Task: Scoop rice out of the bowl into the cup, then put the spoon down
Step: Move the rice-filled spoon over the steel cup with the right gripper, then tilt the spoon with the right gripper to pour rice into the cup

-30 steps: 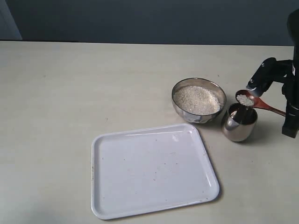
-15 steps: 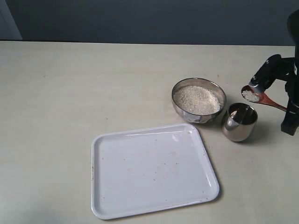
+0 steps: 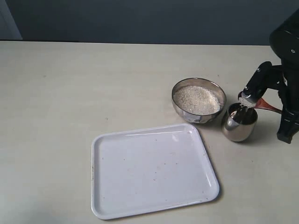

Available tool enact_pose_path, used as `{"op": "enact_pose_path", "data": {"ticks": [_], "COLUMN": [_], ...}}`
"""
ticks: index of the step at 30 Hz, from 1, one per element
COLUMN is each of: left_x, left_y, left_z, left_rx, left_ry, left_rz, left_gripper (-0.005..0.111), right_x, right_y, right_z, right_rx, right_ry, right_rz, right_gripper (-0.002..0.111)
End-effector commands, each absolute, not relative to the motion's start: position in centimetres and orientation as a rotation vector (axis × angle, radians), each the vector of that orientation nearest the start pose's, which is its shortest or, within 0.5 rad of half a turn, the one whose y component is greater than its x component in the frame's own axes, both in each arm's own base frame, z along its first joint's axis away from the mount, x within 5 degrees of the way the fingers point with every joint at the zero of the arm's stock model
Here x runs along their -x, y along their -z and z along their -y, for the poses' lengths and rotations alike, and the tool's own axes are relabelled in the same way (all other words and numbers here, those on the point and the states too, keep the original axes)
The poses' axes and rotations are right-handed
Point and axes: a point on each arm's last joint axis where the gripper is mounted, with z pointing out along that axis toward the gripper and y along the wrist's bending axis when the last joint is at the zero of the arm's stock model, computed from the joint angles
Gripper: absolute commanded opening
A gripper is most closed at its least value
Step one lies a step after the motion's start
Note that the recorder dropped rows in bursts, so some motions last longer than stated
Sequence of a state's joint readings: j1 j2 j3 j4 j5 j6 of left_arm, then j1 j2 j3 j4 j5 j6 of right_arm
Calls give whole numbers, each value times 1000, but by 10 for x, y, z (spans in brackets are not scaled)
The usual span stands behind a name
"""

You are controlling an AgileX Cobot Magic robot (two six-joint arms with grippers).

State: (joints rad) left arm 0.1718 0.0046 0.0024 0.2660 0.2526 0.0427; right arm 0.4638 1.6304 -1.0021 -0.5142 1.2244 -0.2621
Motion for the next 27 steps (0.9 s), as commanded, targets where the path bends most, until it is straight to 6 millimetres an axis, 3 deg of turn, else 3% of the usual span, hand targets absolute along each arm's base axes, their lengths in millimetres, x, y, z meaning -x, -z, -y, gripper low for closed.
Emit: {"op": "enact_pose_path", "data": {"ticks": [1,9,15,27], "left_x": [-54,-54,-54,-54], "left_y": [-192,-192,-192,-192], "left_z": [-15,-15,-15,-15], "left_rx": [-60,-60,-60,-60], "left_ry": [-392,-392,-392,-392], "left_rz": [-1732,-1732,-1732,-1732], "left_gripper": [1,1,1,1], "right_x": [-260,-259,-253,-254], "right_y": [-216,-214,-207,-208], "right_z": [-83,-85,-86,-88], "right_rx": [1440,1451,1550,1514], "right_ry": [836,824,944,1002], "right_rz": [-2800,-2805,-2742,-2713], "right_gripper": [-1,-1,-1,-1]}}
